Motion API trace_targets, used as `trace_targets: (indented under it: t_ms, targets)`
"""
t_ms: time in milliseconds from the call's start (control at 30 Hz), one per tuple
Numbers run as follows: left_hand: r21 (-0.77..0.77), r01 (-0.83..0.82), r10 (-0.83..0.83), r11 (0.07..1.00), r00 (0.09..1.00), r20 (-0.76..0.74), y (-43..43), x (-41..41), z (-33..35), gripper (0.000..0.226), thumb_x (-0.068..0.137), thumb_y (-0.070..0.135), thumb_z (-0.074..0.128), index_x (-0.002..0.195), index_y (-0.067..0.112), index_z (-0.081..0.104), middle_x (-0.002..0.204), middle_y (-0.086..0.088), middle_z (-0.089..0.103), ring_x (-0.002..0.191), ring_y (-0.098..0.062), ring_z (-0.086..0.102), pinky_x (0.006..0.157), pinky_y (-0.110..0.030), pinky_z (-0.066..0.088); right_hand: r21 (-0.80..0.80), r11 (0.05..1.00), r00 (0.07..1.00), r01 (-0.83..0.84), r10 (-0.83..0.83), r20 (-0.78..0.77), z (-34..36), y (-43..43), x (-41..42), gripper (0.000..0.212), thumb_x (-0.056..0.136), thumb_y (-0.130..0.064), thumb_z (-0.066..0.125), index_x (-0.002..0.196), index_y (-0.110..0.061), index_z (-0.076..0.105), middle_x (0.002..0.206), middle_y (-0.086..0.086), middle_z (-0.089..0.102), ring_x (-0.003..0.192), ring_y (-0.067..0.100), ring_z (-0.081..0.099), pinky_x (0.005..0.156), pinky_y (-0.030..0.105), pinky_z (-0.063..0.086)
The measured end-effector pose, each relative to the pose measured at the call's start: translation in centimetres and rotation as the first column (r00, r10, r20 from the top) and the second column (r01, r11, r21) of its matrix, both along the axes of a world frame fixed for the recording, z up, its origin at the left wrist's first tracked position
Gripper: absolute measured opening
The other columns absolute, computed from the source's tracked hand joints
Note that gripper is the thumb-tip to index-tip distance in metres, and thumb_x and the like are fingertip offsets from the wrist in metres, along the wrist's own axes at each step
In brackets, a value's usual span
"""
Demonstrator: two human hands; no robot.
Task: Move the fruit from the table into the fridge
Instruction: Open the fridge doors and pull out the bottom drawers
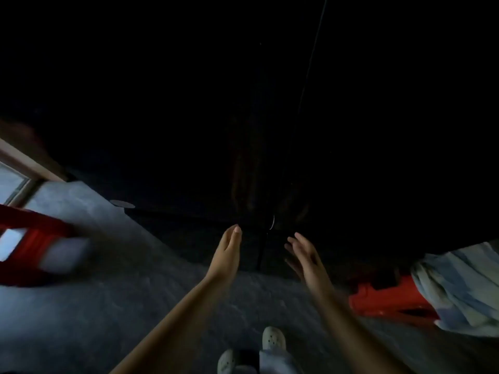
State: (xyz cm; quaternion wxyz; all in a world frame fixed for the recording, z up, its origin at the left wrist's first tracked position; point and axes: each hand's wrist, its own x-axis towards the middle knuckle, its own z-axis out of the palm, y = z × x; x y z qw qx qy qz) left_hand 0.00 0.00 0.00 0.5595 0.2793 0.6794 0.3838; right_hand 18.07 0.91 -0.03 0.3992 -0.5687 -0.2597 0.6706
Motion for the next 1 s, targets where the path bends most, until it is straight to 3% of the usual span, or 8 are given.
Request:
trace_targets:
  t_ms: [67,167,267,333,600,800,1000]
  targets:
    - [-0.083,-0.109,0.127,0.991,0.958,0.257,0.9,0.4,-0.8,0.058,0.096,0.054,0.031,0.139,0.018,0.039,0.142,-0.004,0.045,0.127,-0.019,0.045,0.112,-0.042,0.029,-0.139,0.983,0.977,0.121,-0.143,-0.158,-0.3,0.8,-0.4,0.042,0.098,-0.019,0.042,0.139,-0.010,0.039,0.136,0.010,0.050,0.119,0.021,0.052,0.099,0.037,0.043]
    - [-0.254,-0.266,0.367,0.930,0.711,0.600,1.9,0.9,-1.1,0.064,0.099,0.051,0.025,0.142,0.005,0.034,0.143,-0.015,0.043,0.130,-0.029,0.043,0.106,-0.040,0.032,-0.290,0.935,0.894,0.206,-0.300,-0.332,-0.4,1.8,-0.8,0.047,0.100,-0.024,0.038,0.142,-0.004,0.034,0.136,0.015,0.050,0.124,0.027,0.049,0.103,0.040,0.039]
    - [-0.355,-0.389,0.514,0.850,0.462,0.723,2.4,1.1,-1.3,0.069,0.098,0.052,0.022,0.142,0.000,0.032,0.144,-0.023,0.039,0.132,-0.034,0.039,0.107,-0.040,0.030,-0.338,0.907,0.850,0.251,-0.373,-0.372,-0.5,2.4,-1.2,0.052,0.100,-0.029,0.034,0.145,-0.004,0.028,0.145,0.016,0.041,0.132,0.028,0.041,0.105,0.039,0.035]
    - [-0.378,-0.415,0.537,0.828,0.391,0.747,2.8,1.4,-1.4,0.072,0.098,0.054,0.021,0.143,-0.001,0.030,0.145,-0.025,0.036,0.133,-0.036,0.037,0.112,-0.042,0.026,-0.363,0.888,0.818,0.283,-0.421,-0.392,-0.4,2.8,-1.4,0.055,0.099,-0.030,0.035,0.146,-0.004,0.026,0.146,0.018,0.039,0.132,0.030,0.040,0.105,0.041,0.035]
    - [-0.388,-0.444,0.551,0.808,0.336,0.764,3.6,2.5,-1.9,0.076,0.096,0.059,0.019,0.145,0.001,0.026,0.148,-0.024,0.032,0.136,-0.036,0.032,0.115,-0.045,0.021,-0.373,0.865,0.751,0.336,-0.485,-0.448,-1.0,3.0,-1.7,0.065,0.097,-0.041,0.040,0.148,-0.006,0.019,0.150,0.018,0.032,0.135,0.030,0.037,0.113,0.044,0.026]
    - [-0.355,-0.463,0.533,0.812,0.341,0.774,4.0,2.8,-1.8,0.074,0.096,0.058,0.019,0.138,0.000,0.038,0.142,-0.021,0.041,0.135,-0.033,0.035,0.115,-0.042,0.022,-0.292,0.881,0.756,0.373,-0.471,-0.454,-1.3,2.9,-2.5,0.093,0.075,-0.051,0.058,0.149,-0.011,0.017,0.152,0.013,0.028,0.135,0.026,0.036,0.112,0.043,0.030]
    - [-0.352,-0.452,0.521,0.820,0.334,0.785,3.9,2.9,-2.3,0.074,0.094,0.062,0.020,0.124,0.001,0.049,0.129,-0.019,0.054,0.130,-0.032,0.042,0.114,-0.042,0.024,-0.324,0.842,0.718,0.431,-0.537,-0.443,-1.4,3.4,-2.6,0.093,0.076,-0.050,0.062,0.149,-0.013,0.018,0.150,0.010,0.030,0.138,0.025,0.031,0.109,0.041,0.033]
